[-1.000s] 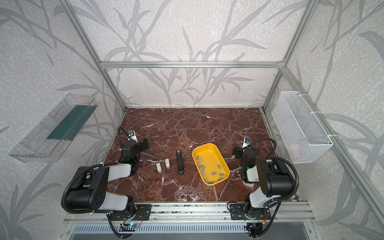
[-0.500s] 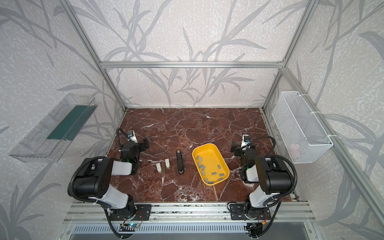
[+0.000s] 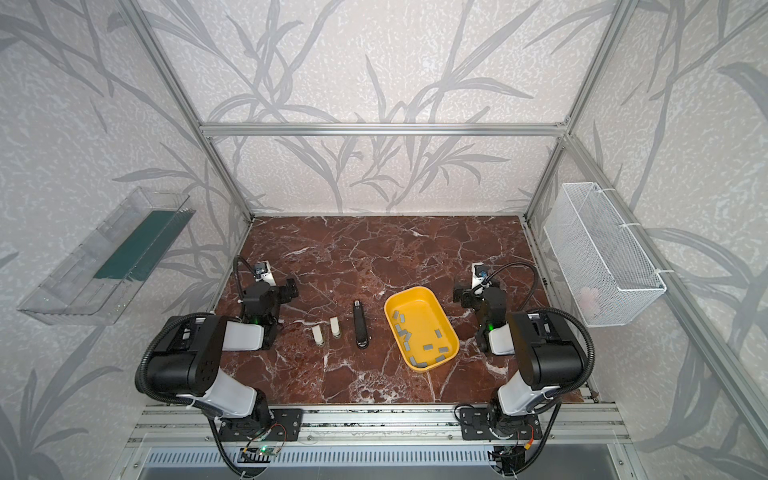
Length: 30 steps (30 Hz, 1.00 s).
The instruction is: Load the staples into the stapler
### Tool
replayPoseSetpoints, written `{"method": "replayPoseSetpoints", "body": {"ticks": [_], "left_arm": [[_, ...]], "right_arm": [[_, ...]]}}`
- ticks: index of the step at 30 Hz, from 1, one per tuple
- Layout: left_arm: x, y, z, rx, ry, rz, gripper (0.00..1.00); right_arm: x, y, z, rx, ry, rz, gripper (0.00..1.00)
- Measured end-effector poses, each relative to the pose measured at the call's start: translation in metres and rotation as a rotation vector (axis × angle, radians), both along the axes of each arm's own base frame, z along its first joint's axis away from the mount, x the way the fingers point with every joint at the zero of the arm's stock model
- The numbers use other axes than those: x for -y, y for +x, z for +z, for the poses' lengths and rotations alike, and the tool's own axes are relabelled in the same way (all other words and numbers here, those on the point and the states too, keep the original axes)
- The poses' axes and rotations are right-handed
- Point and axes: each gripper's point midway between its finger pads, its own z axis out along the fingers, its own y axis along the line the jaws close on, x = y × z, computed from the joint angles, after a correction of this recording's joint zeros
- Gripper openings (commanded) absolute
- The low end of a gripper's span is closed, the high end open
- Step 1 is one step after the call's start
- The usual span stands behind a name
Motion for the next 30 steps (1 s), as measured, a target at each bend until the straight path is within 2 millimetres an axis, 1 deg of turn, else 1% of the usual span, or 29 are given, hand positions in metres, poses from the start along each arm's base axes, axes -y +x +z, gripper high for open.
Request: {"method": "replayPoseSetpoints", "body": {"ticks": [6,10,12,13,15,18,21,23,25,27,30], "left_arm": [[0.0,0.0,0.0,0.0,0.0,-0.001,0.99],[0.0,0.0,0.0,0.0,0.0,-0.002,0.99],[0.0,0.0,0.0,0.0,0.0,-0.002,0.99],[0.0,0.0,0.0,0.0,0.0,-0.002,0.99],[0.0,0.0,0.0,0.0,0.0,-0.002,0.99],[0.0,0.0,0.0,0.0,0.0,-0.002,0.99],[0.0,0.0,0.0,0.0,0.0,-0.002,0.99],[0.0,0.0,0.0,0.0,0.0,-0.002,0.99],[0.0,0.0,0.0,-0.001,0.001,-0.002,0.99],[0.0,0.0,0.0,-0.001,0.001,-0.002,0.99],[0.0,0.0,0.0,-0.001,0.002,-0.002,0.99]], "right_arm": [[0.02,-0.001,-0.005,-0.021,-0.018,-0.119,0.99],[0.026,-0.003,-0.005,-0.017,-0.023,-0.153,0.99],[0.03,-0.012,-0.005,0.007,-0.014,-0.173,0.99],[0.032,-0.019,-0.009,0.005,-0.013,-0.18,0.99],[0.033,-0.025,-0.016,-0.016,-0.016,-0.183,0.99],[0.033,-0.018,-0.012,-0.012,-0.015,-0.186,0.99],[0.032,-0.007,-0.002,-0.001,-0.013,-0.186,0.99],[0.028,-0.002,-0.002,-0.018,-0.025,-0.175,0.99],[0.023,0.006,0.003,-0.016,-0.034,-0.163,0.99],[0.021,0.008,0.004,-0.02,-0.041,-0.156,0.99],[0.019,0.007,-0.002,-0.042,-0.053,-0.149,0.99]]}}
